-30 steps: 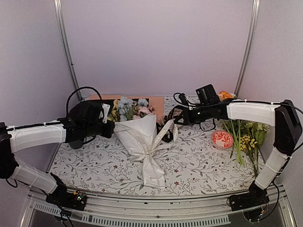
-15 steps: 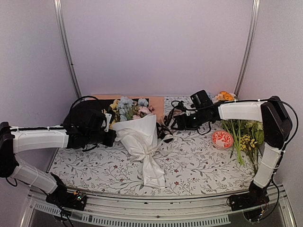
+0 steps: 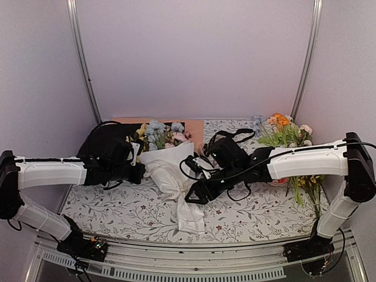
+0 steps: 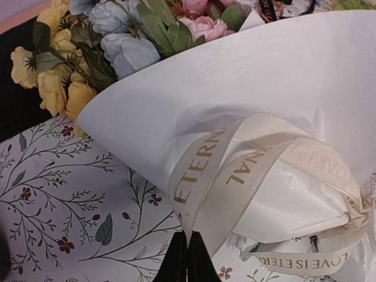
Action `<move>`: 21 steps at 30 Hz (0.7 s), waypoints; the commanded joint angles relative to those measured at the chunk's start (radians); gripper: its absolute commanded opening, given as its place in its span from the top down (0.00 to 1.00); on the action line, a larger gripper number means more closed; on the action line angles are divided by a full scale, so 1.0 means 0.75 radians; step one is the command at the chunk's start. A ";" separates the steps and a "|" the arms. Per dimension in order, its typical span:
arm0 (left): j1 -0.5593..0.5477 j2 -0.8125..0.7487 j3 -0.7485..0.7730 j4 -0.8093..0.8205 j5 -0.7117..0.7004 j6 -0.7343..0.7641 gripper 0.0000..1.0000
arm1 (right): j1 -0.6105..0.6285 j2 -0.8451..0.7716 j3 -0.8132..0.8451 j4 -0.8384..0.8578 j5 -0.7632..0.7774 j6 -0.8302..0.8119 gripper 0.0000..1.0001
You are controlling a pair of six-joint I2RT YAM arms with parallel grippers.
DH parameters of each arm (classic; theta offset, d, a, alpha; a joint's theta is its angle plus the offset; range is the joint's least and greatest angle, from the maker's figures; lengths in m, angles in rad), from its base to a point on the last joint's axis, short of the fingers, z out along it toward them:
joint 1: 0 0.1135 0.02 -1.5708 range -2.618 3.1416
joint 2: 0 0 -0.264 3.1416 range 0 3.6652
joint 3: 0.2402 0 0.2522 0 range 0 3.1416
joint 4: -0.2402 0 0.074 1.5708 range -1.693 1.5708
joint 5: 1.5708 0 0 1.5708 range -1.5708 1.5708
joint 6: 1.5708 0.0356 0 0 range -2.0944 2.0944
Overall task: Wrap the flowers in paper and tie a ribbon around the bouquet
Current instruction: Adjust the ribbon on the folded bouquet.
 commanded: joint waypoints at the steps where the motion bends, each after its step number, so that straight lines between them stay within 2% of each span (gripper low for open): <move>1: -0.015 0.018 -0.010 0.030 0.013 -0.001 1.00 | -0.003 0.080 0.003 -0.017 -0.033 0.025 0.36; 4: -0.015 0.024 -0.012 0.035 0.020 -0.005 1.00 | 0.008 0.139 0.017 -0.020 -0.048 0.021 0.38; 11: -0.016 0.021 -0.012 0.032 0.022 -0.002 1.00 | 0.010 0.201 0.071 -0.023 -0.024 0.006 0.59; 17: -0.016 0.026 -0.016 0.030 0.022 -0.004 1.00 | 0.011 0.202 0.067 -0.028 -0.031 -0.001 0.95; 18: -0.016 0.026 -0.016 0.030 0.019 -0.005 1.00 | 0.011 0.202 0.068 -0.030 -0.037 -0.004 0.99; 21: -0.016 0.022 -0.018 0.028 0.018 -0.005 1.00 | 0.011 0.188 0.070 -0.036 -0.049 -0.010 0.99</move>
